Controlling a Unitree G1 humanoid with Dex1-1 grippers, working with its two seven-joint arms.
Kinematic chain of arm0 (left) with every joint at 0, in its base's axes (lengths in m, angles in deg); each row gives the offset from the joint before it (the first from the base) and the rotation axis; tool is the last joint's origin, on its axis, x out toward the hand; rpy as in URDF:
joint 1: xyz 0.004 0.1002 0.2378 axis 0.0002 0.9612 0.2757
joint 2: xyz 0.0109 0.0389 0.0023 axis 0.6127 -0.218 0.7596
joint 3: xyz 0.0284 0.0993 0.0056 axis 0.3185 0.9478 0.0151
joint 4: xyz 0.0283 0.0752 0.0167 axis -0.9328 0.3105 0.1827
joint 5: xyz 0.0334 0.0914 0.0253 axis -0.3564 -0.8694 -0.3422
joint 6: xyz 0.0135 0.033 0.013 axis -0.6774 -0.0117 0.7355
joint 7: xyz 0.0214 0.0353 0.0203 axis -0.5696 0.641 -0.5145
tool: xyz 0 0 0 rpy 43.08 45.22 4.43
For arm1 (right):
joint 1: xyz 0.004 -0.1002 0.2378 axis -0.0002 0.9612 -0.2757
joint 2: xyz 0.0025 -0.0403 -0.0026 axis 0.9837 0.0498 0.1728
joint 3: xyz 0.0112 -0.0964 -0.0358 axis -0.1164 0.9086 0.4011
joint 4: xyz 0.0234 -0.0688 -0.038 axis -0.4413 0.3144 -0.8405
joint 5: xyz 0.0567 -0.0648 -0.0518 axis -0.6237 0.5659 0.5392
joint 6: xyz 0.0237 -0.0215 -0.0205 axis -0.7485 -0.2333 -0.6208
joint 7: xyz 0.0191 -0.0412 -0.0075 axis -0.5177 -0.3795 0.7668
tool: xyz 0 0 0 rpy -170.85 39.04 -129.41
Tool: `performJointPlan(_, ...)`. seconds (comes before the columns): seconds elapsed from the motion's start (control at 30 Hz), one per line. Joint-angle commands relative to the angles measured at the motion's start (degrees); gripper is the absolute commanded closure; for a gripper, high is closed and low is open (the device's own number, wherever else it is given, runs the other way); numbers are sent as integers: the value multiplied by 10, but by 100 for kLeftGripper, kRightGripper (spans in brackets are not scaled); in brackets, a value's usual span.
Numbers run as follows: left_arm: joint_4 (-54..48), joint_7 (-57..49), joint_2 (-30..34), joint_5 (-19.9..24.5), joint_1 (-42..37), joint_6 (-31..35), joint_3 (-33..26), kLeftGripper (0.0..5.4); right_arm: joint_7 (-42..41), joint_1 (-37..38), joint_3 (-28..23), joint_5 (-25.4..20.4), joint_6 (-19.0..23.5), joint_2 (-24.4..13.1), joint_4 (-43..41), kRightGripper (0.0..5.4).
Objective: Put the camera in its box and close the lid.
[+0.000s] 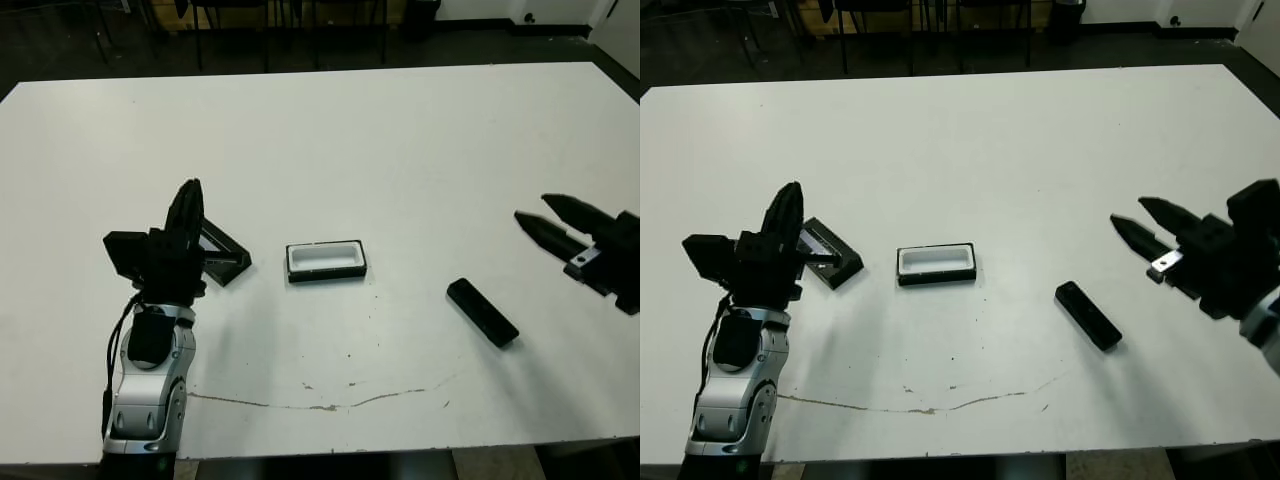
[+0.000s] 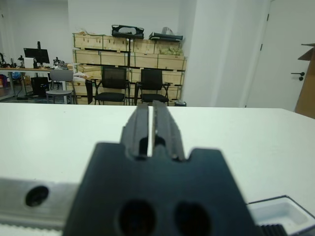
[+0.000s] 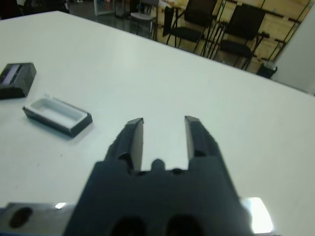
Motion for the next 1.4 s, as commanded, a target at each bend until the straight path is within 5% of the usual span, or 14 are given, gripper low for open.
performJointPlan(0.03,7,2,6,-1,4,6,-3,540,10,32,10,2,11,7,-17,270)
performJointPlan(0.57,10,8,7,2,2,6,-6,540,28,110,54,36,-31,28,-50,1)
performJointPlan(1.03,4,6,7,1,7,11,-5,540,33,159,103,87,-100,67,-7,1)
performJointPlan(1.4,8,8,7,3,8,7,-6,540,59,173,120,102,-78,83,9,1)
